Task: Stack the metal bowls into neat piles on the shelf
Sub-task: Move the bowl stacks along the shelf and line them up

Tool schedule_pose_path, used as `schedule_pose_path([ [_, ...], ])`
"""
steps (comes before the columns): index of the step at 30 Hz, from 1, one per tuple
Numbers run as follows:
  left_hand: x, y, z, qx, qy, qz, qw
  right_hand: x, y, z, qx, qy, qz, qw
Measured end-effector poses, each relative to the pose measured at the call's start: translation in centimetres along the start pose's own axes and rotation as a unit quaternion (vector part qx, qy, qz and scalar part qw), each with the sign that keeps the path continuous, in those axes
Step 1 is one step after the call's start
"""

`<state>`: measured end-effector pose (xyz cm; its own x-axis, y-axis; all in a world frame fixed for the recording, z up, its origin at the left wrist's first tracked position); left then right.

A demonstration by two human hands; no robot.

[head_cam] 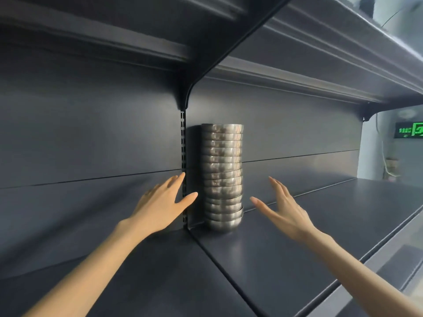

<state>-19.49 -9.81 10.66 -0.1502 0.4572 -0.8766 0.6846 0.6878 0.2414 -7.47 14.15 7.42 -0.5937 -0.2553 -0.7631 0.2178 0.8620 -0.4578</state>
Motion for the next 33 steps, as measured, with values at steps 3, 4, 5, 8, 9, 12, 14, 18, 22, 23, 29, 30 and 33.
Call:
schedule_pose_path([
  [3, -0.6, 1.0, -1.6, -0.003, 0.028, 0.024, 0.999, 0.1, -0.8, -3.0, -0.022, 0.014, -0.041, 0.999],
  [4, -0.8, 1.3, -2.3, -0.005, 0.041, 0.035, 0.999, 0.1, -1.1, -4.1, -0.032, 0.021, -0.055, 0.998],
  [5, -1.0, 1.7, -3.0, -0.007, 0.055, 0.049, 0.997, 0.1, -1.4, -5.1, -0.042, 0.027, -0.071, 0.996],
  [8, -1.1, 2.8, -5.6, -0.012, 0.091, 0.104, 0.990, 0.0, -2.1, -8.2, -0.067, 0.034, -0.129, 0.989],
  [9, -1.0, 3.2, -6.5, -0.016, 0.099, 0.117, 0.988, 0.0, -2.3, -9.1, -0.080, 0.036, -0.145, 0.986],
  [12, -0.3, 4.2, -9.3, -0.028, 0.124, 0.144, 0.981, -0.1, -2.6, -11.6, -0.121, 0.042, -0.192, 0.973],
  [14, 0.1, 4.8, -10.9, -0.025, 0.154, 0.179, 0.971, 0.0, -2.7, -13.0, -0.141, 0.044, -0.231, 0.962],
  [18, 0.3, 5.3, -13.5, -0.014, 0.211, 0.253, 0.944, 0.5, -3.3, -15.4, -0.182, 0.035, -0.288, 0.940],
  [22, 0.5, 5.9, -15.0, -0.002, 0.235, 0.310, 0.921, 1.5, -4.0, -17.5, -0.200, 0.008, -0.376, 0.905],
  [23, 0.5, 6.1, -15.1, 0.001, 0.241, 0.319, 0.916, 1.7, -4.2, -17.9, -0.206, 0.006, -0.395, 0.896],
  [29, 1.1, 6.0, -15.3, 0.002, 0.255, 0.365, 0.895, 2.9, -4.7, -18.9, -0.226, -0.005, -0.449, 0.864],
  [30, 1.3, 5.8, -15.3, 0.001, 0.255, 0.368, 0.894, 2.9, -4.7, -19.0, -0.229, -0.008, -0.450, 0.863],
  [33, 1.6, 5.5, -15.2, 0.010, 0.250, 0.369, 0.895, 2.6, -4.8, -19.1, -0.240, -0.014, -0.442, 0.864],
])
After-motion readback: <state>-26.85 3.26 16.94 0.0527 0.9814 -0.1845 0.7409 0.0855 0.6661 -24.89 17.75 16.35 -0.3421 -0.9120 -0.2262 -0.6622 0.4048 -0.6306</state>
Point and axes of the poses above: each hand's wrist, its own z-axis away from the middle knuckle, its own x-axis out of the palm, y = z × x, the point moved 6 cm from there along -z, towards the middle knuckle, and after that the axes turned 4 degrees about z, right-handed, at the moved point
